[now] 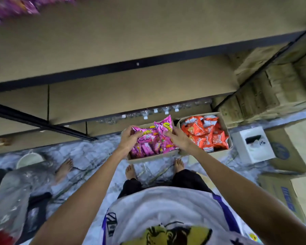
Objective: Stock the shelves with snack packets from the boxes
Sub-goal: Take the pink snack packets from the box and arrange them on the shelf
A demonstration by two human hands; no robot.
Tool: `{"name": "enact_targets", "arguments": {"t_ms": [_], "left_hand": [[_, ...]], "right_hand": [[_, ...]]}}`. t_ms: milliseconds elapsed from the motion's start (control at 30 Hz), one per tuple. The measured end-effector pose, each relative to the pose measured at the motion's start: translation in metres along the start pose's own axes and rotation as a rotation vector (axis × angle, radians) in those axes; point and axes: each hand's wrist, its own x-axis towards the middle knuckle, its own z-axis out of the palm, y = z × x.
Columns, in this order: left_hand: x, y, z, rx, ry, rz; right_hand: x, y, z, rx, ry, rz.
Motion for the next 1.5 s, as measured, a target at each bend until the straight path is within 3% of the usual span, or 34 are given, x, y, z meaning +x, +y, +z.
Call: {"name": "enact_targets", "arguments": {"t_ms": [367, 633, 867, 1100, 1500], "left_hand": [[-0.026, 0.096, -0.064, 0.059, 0.126, 0.328], [-0.033, 0.156, -0.107, 0.095, 0.292, 0.502], [-0.043, 0.205, -0.148, 0.083, 0.363, 0.558], [-0.038, 0.234, -0.197, 0.098, 0.403, 0.569], [0.040, 0.277, -0.324, 0.306, 0.412, 0.570]], "right_hand": [[-0.018, -0.129, -0.055, -0.266, -0.020, -0.452], [-0.007, -0.204, -0.075, -0.146, -0.084, -0.600], [0.000, -0.271, -0.095, -0.193, -0.103, -0.683], [0.020, -0.328, -0.069, -0.169, -0.124, -0.697], [0.073, -0.435, -0.008, -0.400, 0.081, -0.753]]}}
